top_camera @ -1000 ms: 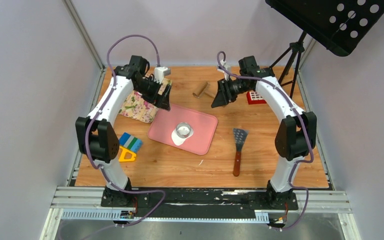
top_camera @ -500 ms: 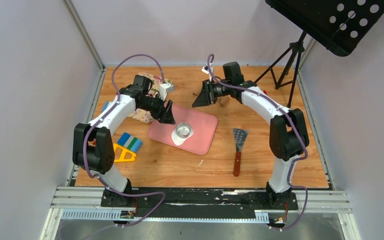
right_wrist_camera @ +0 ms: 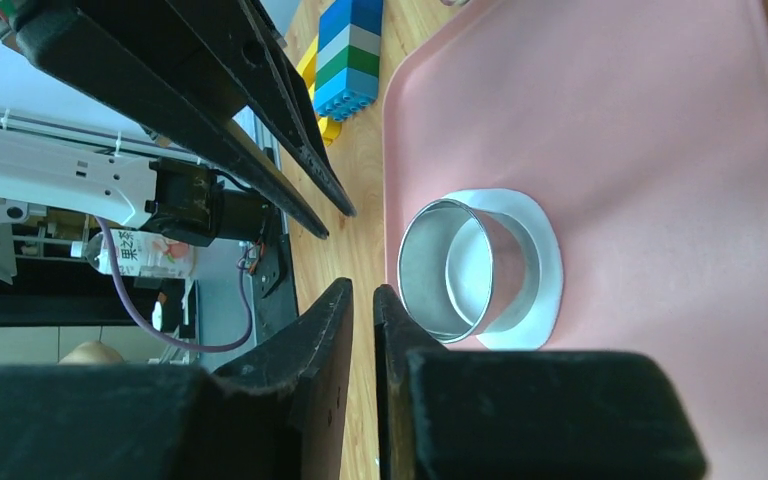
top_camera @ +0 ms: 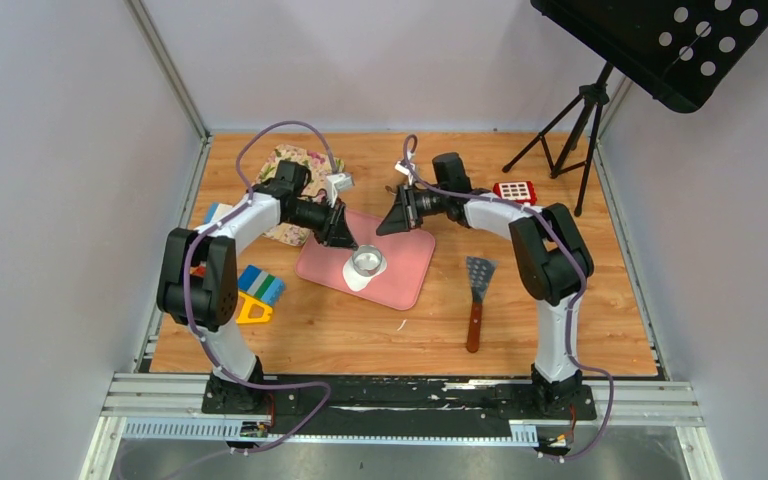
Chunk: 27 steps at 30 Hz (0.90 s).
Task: Roll out the dumpling wrappers from the dough
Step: Press the dumpling wrapper on the work surface.
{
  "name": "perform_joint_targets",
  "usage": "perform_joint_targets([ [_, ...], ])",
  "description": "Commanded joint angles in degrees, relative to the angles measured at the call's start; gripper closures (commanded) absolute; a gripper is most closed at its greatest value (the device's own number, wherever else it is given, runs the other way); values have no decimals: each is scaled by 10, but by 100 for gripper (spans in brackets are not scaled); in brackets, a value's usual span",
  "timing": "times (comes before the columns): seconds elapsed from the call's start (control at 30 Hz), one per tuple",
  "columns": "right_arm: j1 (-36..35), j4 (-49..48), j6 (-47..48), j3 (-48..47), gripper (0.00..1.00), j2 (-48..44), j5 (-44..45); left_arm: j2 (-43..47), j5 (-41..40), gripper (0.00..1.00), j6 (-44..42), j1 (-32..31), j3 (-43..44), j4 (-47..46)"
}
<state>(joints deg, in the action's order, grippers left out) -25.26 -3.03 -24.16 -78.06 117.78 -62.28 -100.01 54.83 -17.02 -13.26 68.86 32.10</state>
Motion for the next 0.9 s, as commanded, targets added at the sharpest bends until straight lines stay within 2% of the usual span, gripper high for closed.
perform_joint_targets([
  [0.0,-5,-33,-4,13,86,-4,-25,8,56,77,-6,0,-19,-34],
  [0.17,-4,-17,8,24,87,2,-30,-5,38,83,4,-5,-23,-39],
  [0.87,-22,-18,6,32,87,54,-68,-30,4,95,1,-23,-36,-32],
])
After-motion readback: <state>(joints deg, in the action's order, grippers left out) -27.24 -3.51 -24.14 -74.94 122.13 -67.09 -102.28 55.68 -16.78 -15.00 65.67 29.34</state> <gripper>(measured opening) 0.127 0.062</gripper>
